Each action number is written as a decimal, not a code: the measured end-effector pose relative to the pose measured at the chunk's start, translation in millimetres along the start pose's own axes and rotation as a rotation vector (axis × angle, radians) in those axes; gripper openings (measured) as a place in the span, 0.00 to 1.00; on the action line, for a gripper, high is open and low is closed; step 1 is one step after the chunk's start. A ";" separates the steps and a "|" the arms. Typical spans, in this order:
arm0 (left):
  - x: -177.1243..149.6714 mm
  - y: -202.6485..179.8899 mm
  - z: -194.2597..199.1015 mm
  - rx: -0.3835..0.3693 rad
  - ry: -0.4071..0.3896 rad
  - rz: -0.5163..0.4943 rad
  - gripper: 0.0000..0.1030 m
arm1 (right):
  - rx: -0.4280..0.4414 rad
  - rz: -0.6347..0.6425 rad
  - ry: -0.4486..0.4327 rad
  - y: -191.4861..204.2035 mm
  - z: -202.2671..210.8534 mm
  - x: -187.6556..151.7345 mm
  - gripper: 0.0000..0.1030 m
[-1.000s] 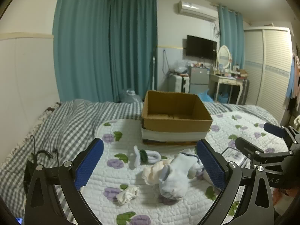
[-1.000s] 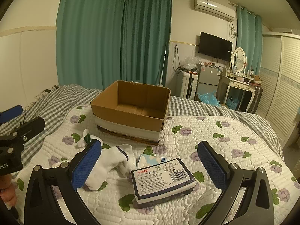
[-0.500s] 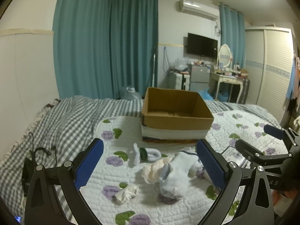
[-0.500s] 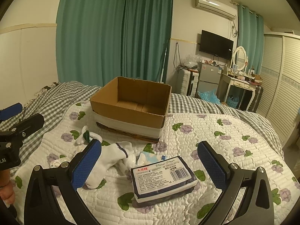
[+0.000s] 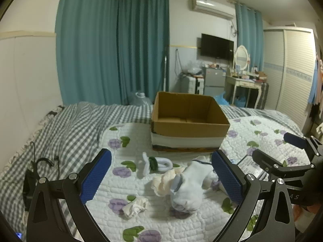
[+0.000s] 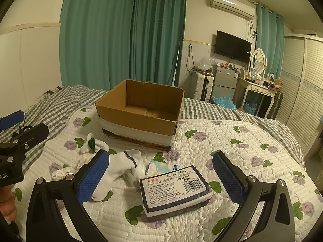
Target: Organize soft objects
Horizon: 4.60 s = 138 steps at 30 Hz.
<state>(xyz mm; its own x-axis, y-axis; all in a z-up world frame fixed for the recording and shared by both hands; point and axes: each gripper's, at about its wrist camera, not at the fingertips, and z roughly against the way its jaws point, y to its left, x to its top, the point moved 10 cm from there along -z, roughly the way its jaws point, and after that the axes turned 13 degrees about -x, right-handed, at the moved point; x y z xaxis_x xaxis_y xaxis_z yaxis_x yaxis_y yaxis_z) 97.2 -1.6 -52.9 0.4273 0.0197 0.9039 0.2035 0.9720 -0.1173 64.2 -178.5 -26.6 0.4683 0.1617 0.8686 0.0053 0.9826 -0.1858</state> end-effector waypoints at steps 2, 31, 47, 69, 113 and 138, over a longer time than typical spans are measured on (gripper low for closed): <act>-0.9 0.1 -0.5 0.000 0.001 0.003 0.98 | -0.001 0.000 0.000 0.1 -0.3 -0.6 1.00; -0.9 0.6 -0.9 -0.001 0.003 0.003 0.98 | 0.000 0.006 -0.002 0.8 -0.1 -3.2 1.00; -2.5 15.5 -0.2 -0.053 0.049 0.088 0.98 | -0.010 0.016 0.014 -0.5 -1.6 -5.6 1.00; -123.4 -27.4 -109.8 -0.139 0.428 0.055 0.53 | -0.032 0.043 0.157 -0.3 -38.5 -37.7 1.00; -64.3 105.7 -58.3 -0.013 0.273 0.156 0.51 | 0.274 0.224 0.334 212.6 -145.7 -79.8 0.28; 76.6 3.6 -98.9 -0.127 0.141 -0.044 0.51 | 0.243 0.008 0.017 58.8 -94.6 133.3 0.24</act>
<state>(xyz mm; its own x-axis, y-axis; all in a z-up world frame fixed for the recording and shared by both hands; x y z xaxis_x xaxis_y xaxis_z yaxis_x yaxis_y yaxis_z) 217.8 -19.8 -24.8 0.5325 -0.0639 0.8440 0.3307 0.9336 -0.1379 210.5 -107.8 34.8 0.4825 0.1700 0.8592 -0.2098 0.9749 -0.0750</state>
